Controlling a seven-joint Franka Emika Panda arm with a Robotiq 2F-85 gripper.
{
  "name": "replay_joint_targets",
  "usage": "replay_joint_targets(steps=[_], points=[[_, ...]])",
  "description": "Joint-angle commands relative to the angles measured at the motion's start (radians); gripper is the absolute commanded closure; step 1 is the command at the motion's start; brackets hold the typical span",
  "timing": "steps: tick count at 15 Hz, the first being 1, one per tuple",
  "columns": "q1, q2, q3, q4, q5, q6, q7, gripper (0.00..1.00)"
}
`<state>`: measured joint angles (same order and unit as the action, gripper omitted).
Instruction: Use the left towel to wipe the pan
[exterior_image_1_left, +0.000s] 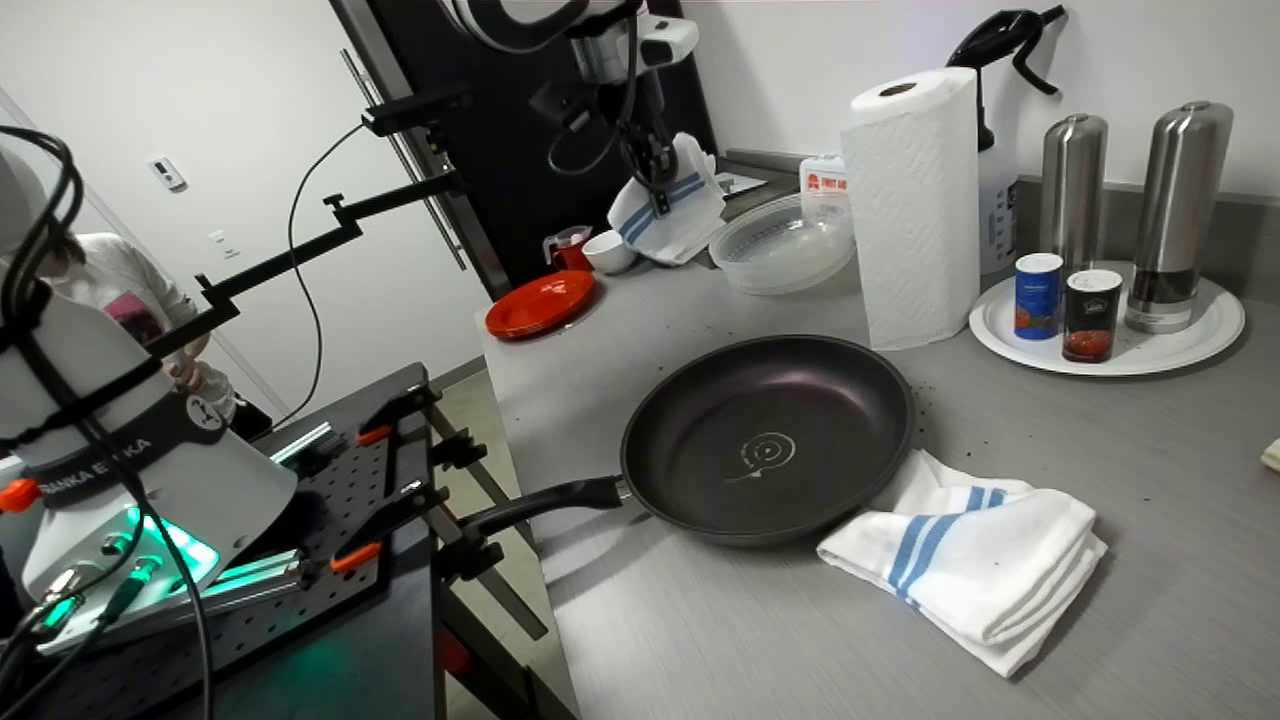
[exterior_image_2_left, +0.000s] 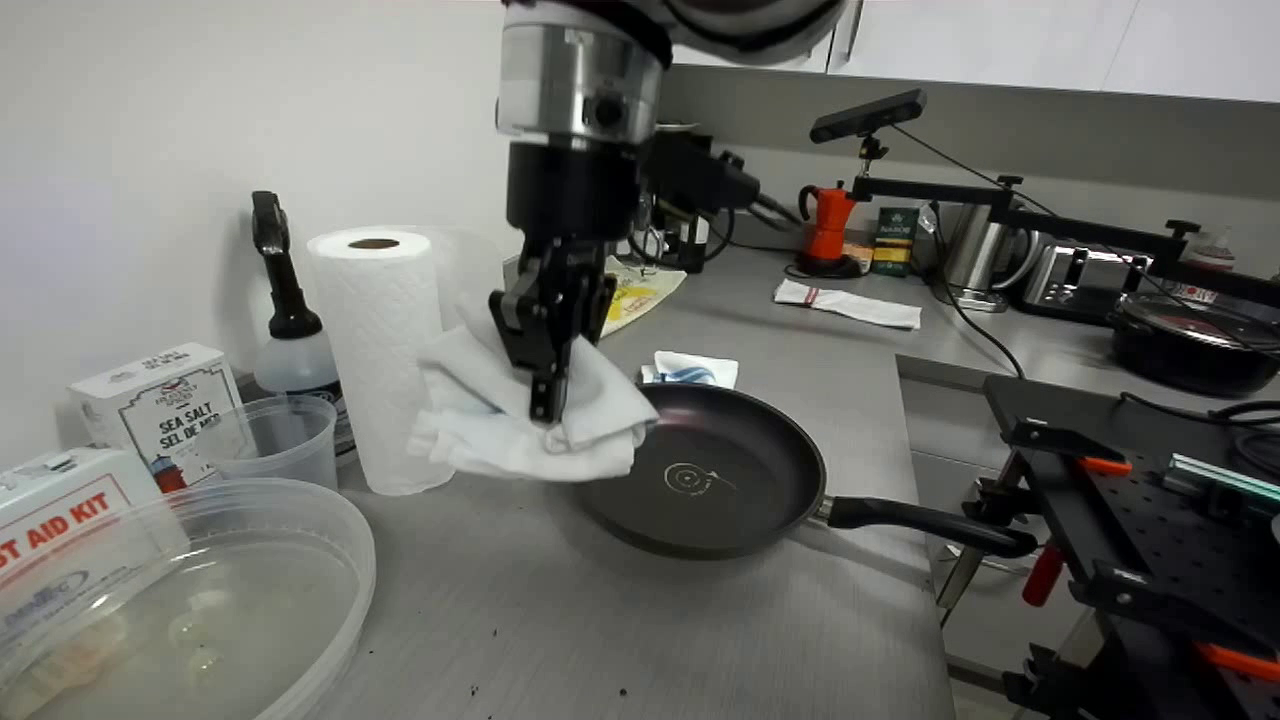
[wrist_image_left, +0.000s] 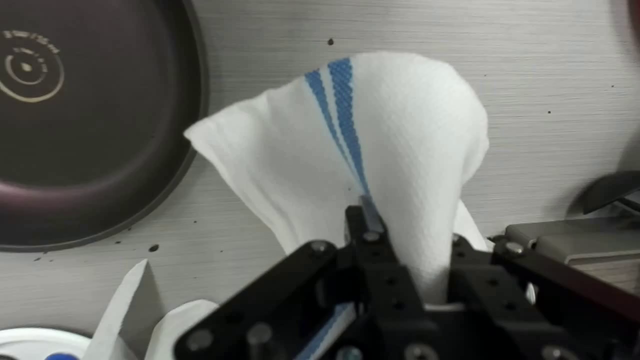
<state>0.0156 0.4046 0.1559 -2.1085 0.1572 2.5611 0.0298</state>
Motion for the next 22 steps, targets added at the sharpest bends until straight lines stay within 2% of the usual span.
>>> replay_joint_targets(steps=[1,5,8,18,22], points=[[-0.045,-0.113,-0.043,-0.006,0.010,-0.132,-0.065,0.96],[-0.080,-0.171,-0.121,0.027,-0.026,-0.241,-0.091,0.96],[-0.084,-0.180,-0.167,0.041,-0.083,-0.266,-0.078,0.96],[-0.087,-0.101,-0.236,0.053,-0.172,-0.190,0.002,0.96],[-0.110,-0.043,-0.260,0.095,-0.174,-0.183,-0.027,0.96]])
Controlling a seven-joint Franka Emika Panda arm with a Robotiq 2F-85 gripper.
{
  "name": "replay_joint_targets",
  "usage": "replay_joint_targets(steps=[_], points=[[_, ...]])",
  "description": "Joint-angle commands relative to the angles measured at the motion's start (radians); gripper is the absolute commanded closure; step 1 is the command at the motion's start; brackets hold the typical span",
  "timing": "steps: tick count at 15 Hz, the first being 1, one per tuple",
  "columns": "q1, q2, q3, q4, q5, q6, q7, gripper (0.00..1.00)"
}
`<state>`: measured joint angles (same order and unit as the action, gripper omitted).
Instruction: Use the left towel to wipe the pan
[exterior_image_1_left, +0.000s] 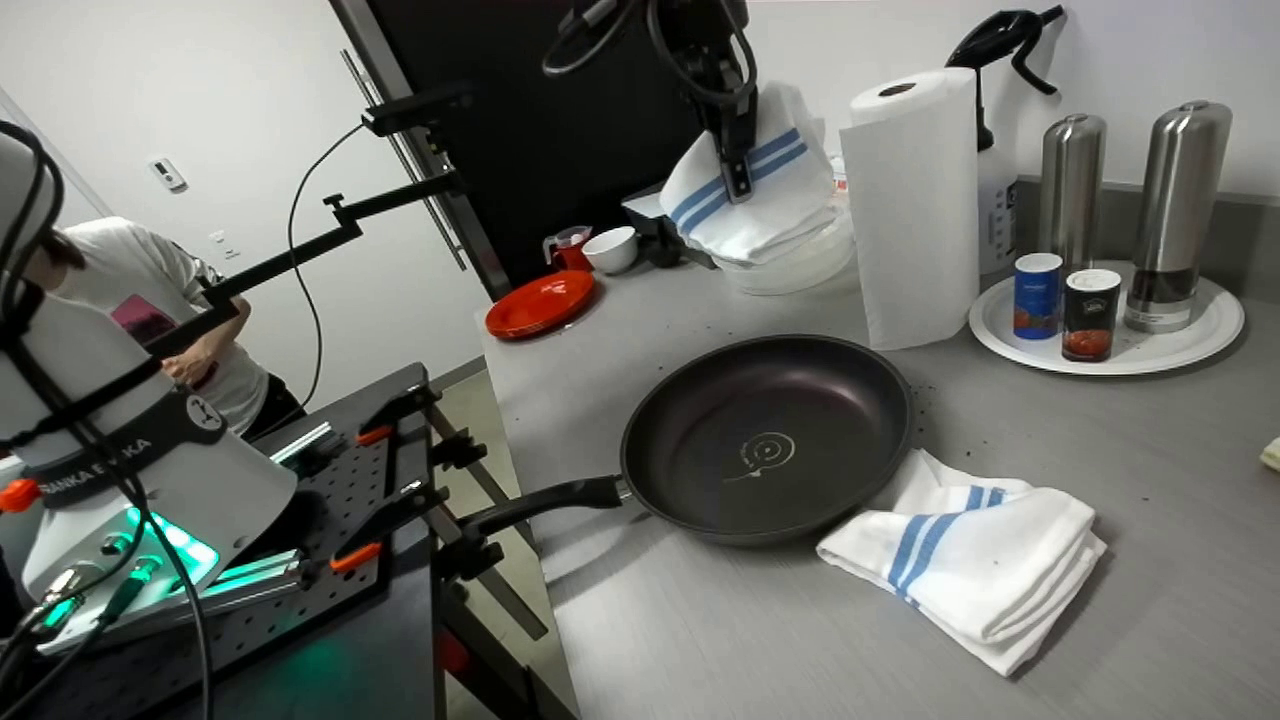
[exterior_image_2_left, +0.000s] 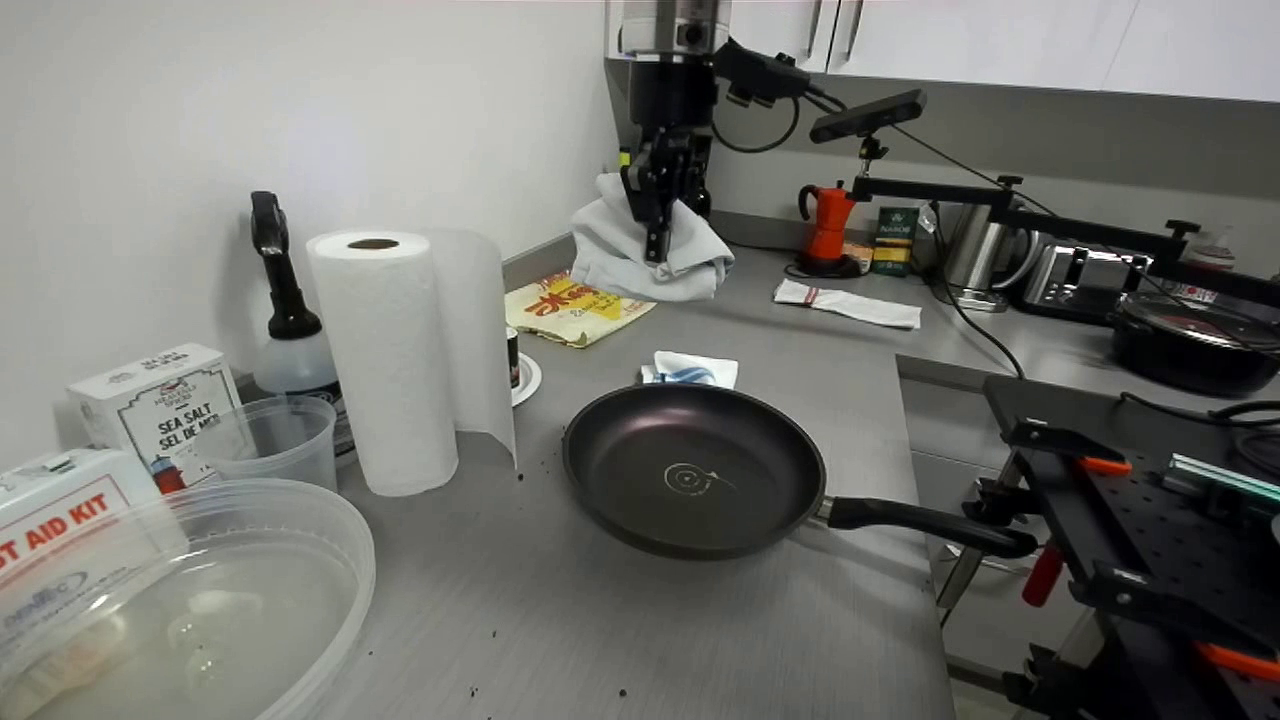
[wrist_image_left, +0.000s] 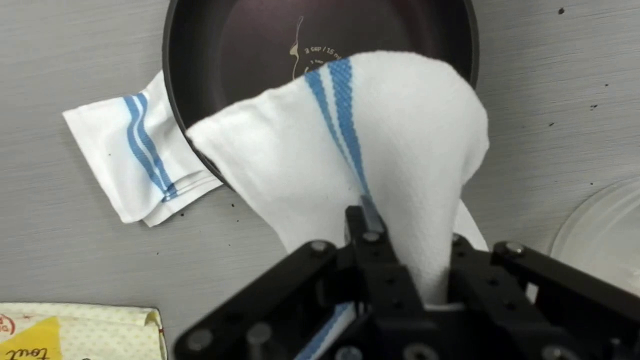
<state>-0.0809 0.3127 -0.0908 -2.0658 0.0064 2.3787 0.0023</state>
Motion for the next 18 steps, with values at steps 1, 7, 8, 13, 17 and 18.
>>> replay_joint_targets(steps=[1,7,8,13,17,18], points=[[-0.020,0.064,-0.020,0.064,-0.025,-0.005,-0.008,0.96],[-0.082,0.131,-0.028,0.101,-0.016,-0.025,-0.103,0.96],[-0.091,0.141,-0.029,0.103,-0.015,-0.027,-0.118,0.96],[-0.119,0.198,-0.032,0.107,-0.016,-0.009,-0.145,0.96],[-0.114,0.244,-0.030,0.108,-0.019,0.026,-0.128,0.96],[-0.111,0.256,-0.030,0.109,-0.022,0.037,-0.125,0.96]])
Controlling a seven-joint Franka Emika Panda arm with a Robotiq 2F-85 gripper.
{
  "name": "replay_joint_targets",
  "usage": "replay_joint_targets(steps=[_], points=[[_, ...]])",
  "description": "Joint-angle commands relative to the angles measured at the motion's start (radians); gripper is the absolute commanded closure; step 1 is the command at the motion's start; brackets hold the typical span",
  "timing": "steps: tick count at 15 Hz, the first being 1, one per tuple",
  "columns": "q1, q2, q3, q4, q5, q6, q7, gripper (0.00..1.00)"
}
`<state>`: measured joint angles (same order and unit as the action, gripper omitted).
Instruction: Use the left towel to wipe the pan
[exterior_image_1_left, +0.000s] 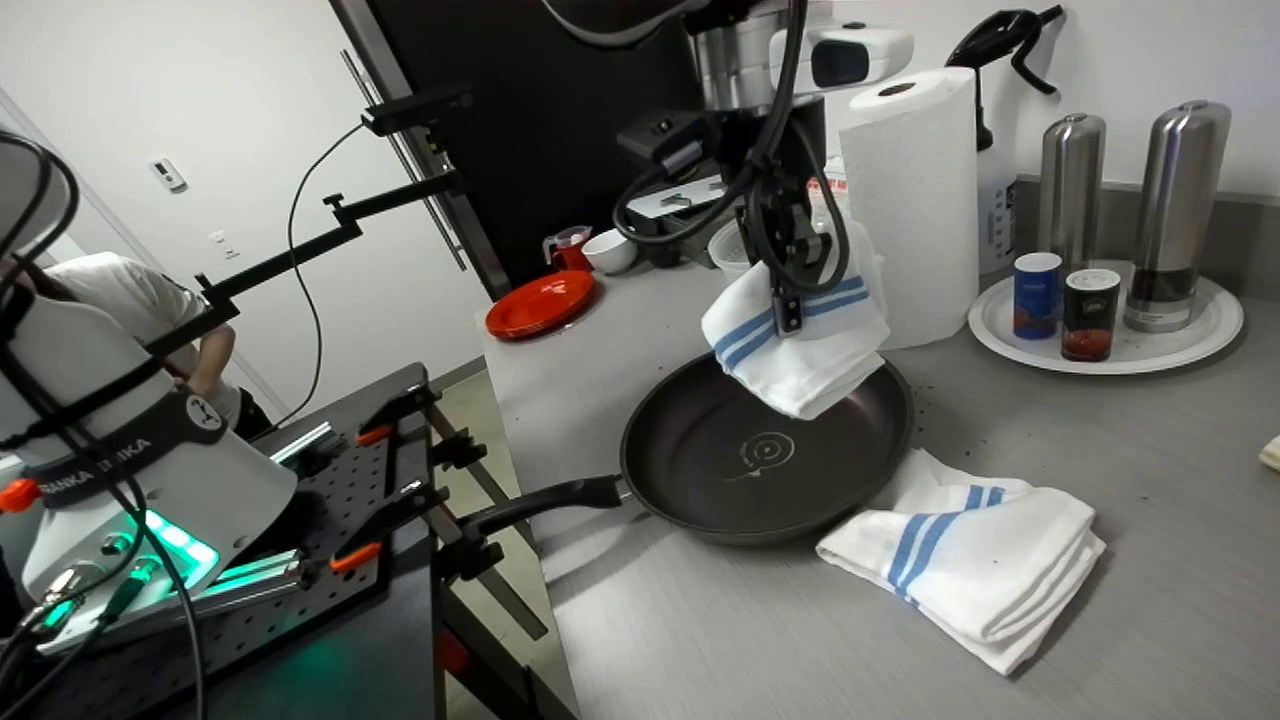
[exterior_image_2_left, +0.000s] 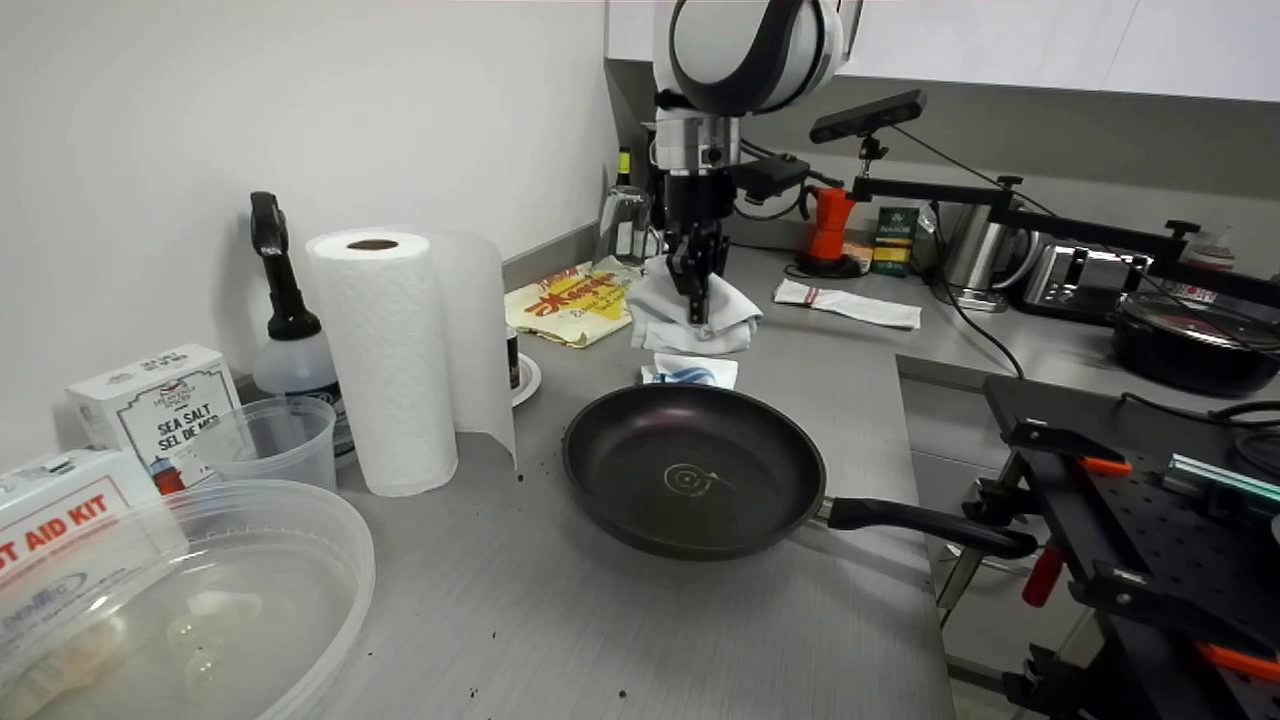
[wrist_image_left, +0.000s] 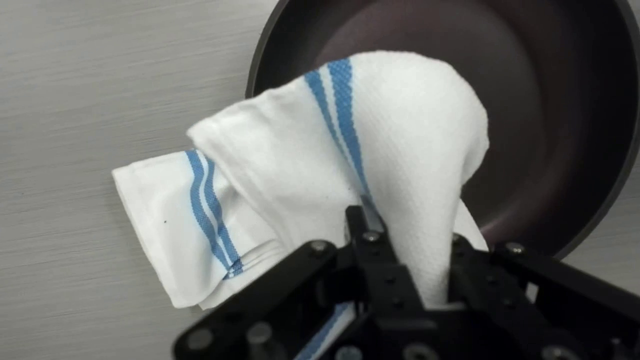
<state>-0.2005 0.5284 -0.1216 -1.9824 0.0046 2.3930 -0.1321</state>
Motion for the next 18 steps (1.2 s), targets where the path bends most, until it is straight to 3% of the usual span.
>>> replay_joint_targets(steps=[1,18], points=[[0.012,0.056,-0.001,0.030,-0.025,0.035,0.012,0.96],[0.057,0.255,-0.095,0.099,-0.145,0.127,0.103,0.96]])
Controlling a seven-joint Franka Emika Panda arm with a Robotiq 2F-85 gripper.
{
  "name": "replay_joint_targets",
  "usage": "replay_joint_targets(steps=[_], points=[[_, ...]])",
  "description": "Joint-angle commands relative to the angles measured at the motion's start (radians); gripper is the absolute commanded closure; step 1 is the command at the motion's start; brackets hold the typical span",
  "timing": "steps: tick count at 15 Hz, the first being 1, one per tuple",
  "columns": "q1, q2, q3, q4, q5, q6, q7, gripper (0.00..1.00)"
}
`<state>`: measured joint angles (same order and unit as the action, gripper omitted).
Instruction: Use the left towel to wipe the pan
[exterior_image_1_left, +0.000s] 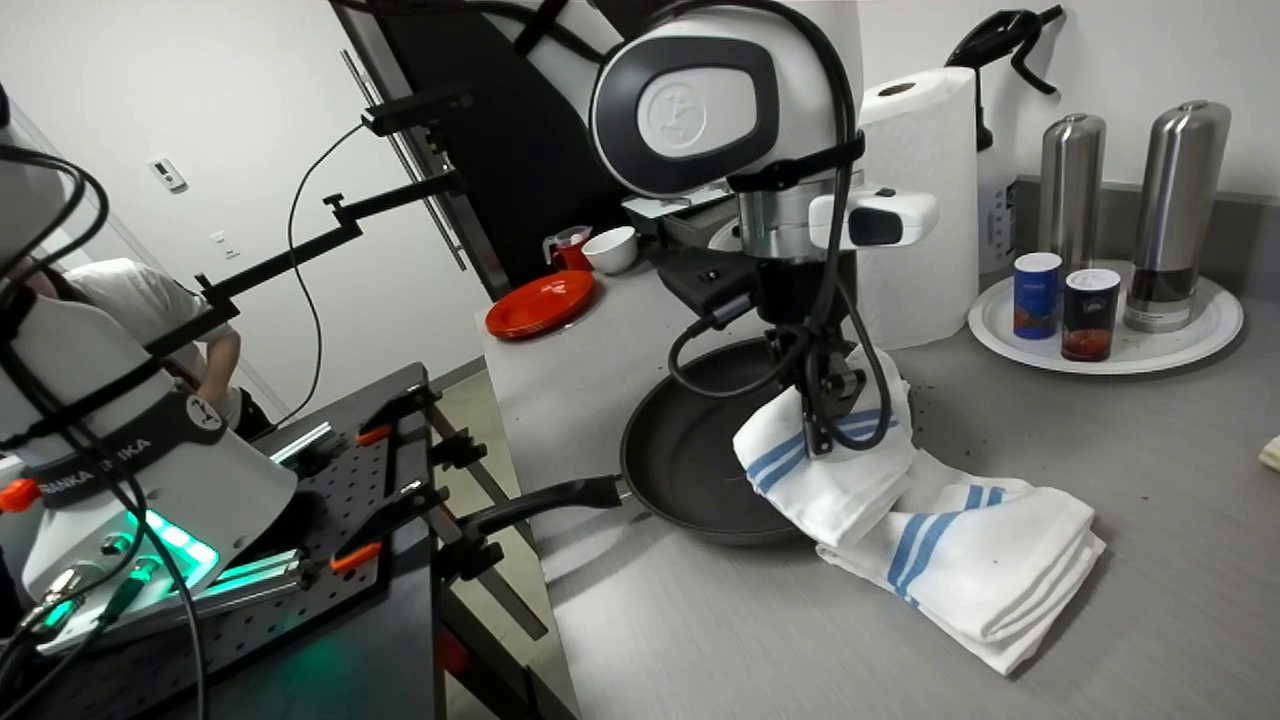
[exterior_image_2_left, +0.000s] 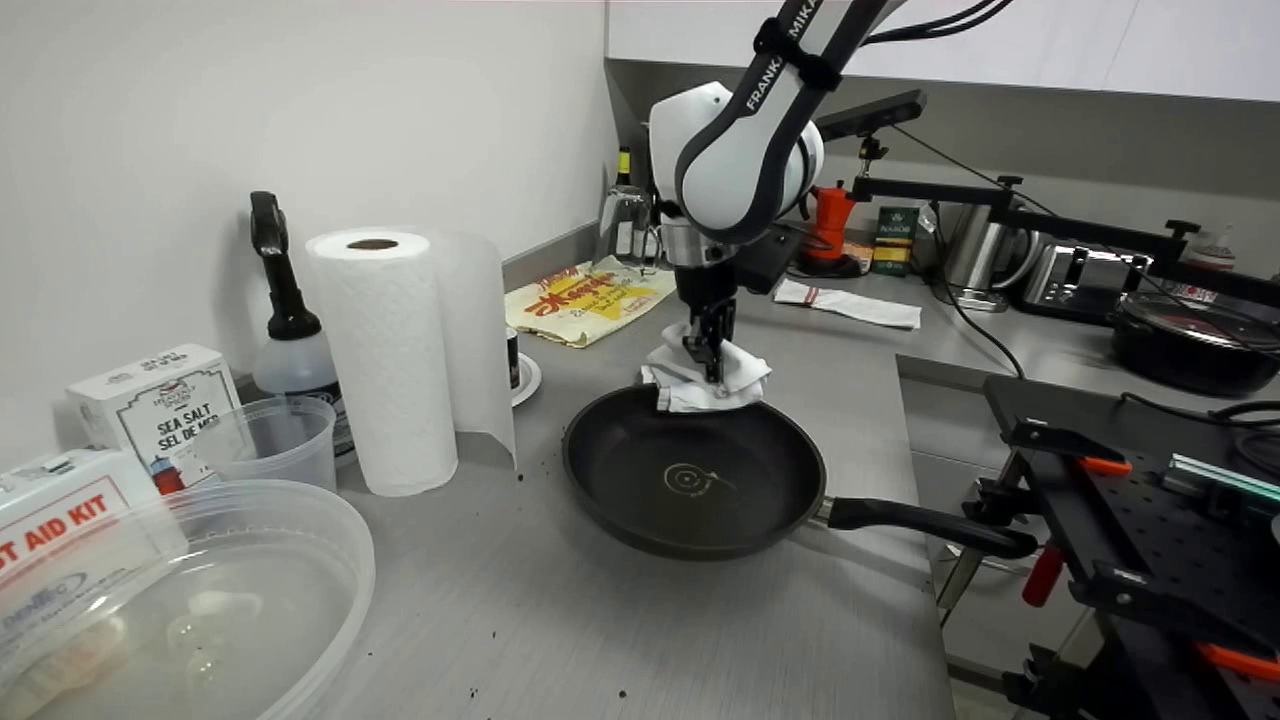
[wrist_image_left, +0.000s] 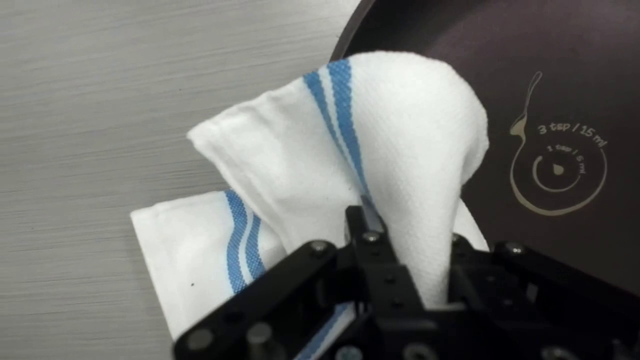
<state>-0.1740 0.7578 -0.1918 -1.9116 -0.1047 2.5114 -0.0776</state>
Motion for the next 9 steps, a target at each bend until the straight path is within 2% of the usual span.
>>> replay_joint_targets(steps=[1,9], points=[[0.037,0.032,-0.028,0.032,-0.041,0.010,0.056,0.96],[0.124,0.093,-0.079,0.041,-0.141,0.080,0.128,0.96]])
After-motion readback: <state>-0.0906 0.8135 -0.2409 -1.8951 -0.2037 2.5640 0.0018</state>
